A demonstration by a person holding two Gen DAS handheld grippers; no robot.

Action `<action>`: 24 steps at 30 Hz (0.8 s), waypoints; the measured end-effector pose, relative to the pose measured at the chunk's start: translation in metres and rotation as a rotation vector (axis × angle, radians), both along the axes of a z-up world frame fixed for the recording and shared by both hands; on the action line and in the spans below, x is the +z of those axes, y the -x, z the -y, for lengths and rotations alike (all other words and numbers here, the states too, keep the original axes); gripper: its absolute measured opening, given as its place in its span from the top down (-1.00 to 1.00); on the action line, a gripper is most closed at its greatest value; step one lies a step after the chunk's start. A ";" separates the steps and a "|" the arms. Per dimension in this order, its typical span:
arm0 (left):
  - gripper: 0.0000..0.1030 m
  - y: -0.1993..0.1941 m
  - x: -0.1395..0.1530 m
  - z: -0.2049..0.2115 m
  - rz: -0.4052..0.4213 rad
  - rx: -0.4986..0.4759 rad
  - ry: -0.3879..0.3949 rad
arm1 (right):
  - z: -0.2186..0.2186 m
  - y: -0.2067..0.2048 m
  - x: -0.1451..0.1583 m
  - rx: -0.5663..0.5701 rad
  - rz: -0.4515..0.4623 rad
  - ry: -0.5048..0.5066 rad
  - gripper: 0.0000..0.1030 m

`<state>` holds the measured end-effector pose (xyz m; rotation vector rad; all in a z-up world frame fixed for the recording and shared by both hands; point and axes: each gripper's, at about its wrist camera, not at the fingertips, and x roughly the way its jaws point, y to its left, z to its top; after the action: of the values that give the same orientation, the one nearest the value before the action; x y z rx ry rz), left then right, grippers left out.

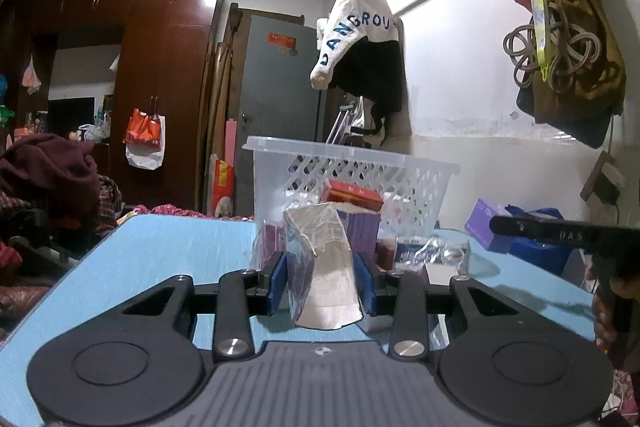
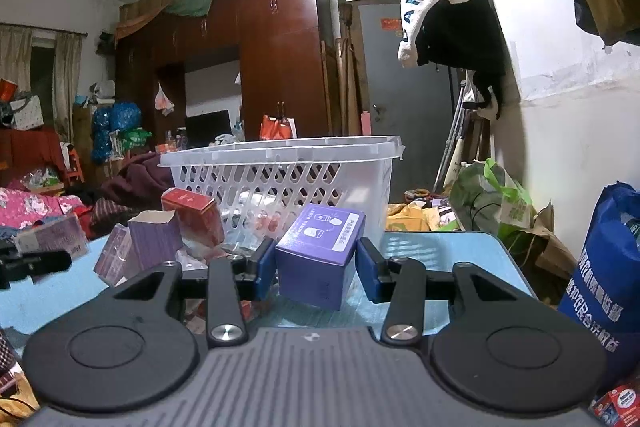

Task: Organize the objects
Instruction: 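Carry both items over the white basket and open both grippers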

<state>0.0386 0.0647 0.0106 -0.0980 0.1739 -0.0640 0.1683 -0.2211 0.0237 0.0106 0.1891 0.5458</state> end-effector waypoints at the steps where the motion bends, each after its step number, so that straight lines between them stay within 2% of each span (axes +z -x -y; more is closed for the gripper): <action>1: 0.21 -0.001 0.002 -0.001 0.003 0.000 0.001 | -0.001 0.000 0.001 -0.001 0.000 0.005 0.09; 3: 0.21 -0.005 0.008 -0.004 0.010 -0.003 0.001 | -0.003 0.000 0.006 -0.004 0.010 0.018 0.09; 6: 0.21 -0.018 0.030 -0.007 0.035 -0.013 0.001 | -0.005 0.003 0.030 0.006 0.053 0.003 0.10; 10: 0.21 -0.054 0.079 -0.009 0.084 -0.034 0.011 | -0.025 -0.008 0.080 0.029 0.141 0.037 0.10; 13: 0.21 -0.104 0.110 -0.006 0.048 -0.043 0.031 | -0.049 -0.042 0.107 0.010 0.169 0.106 0.10; 15: 0.21 -0.141 0.122 -0.002 -0.013 -0.036 0.033 | -0.063 -0.075 0.114 -0.007 0.123 0.145 0.10; 17: 0.21 -0.168 0.121 0.000 -0.069 -0.025 0.035 | -0.073 -0.097 0.111 0.007 0.084 0.177 0.11; 19: 0.18 -0.187 0.116 0.000 -0.089 -0.015 0.046 | -0.081 -0.110 0.104 0.004 0.065 0.212 0.10; 20: -0.04 -0.193 0.114 0.001 -0.096 -0.010 0.046 | -0.084 -0.113 0.100 0.008 0.075 0.217 0.09; 21: -0.30 -0.201 0.110 0.001 -0.113 -0.002 0.038 | -0.084 -0.112 0.097 0.020 0.096 0.205 -0.02; 22: -0.77 -0.205 0.107 -0.001 -0.133 0.011 0.029 | -0.083 -0.110 0.094 0.022 0.102 0.193 -0.57; 23: -0.82 -0.206 0.105 -0.003 -0.146 0.029 0.025 | -0.081 -0.108 0.094 0.010 0.080 0.183 -0.90; 24: -0.82 -0.201 0.101 -0.004 -0.145 0.033 0.020 | -0.077 -0.102 0.094 -0.021 0.063 0.160 -0.99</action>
<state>0.2393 0.0689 0.1119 -0.1254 0.3165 -0.0260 0.2702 -0.1439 0.1174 -0.1603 0.1706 0.5079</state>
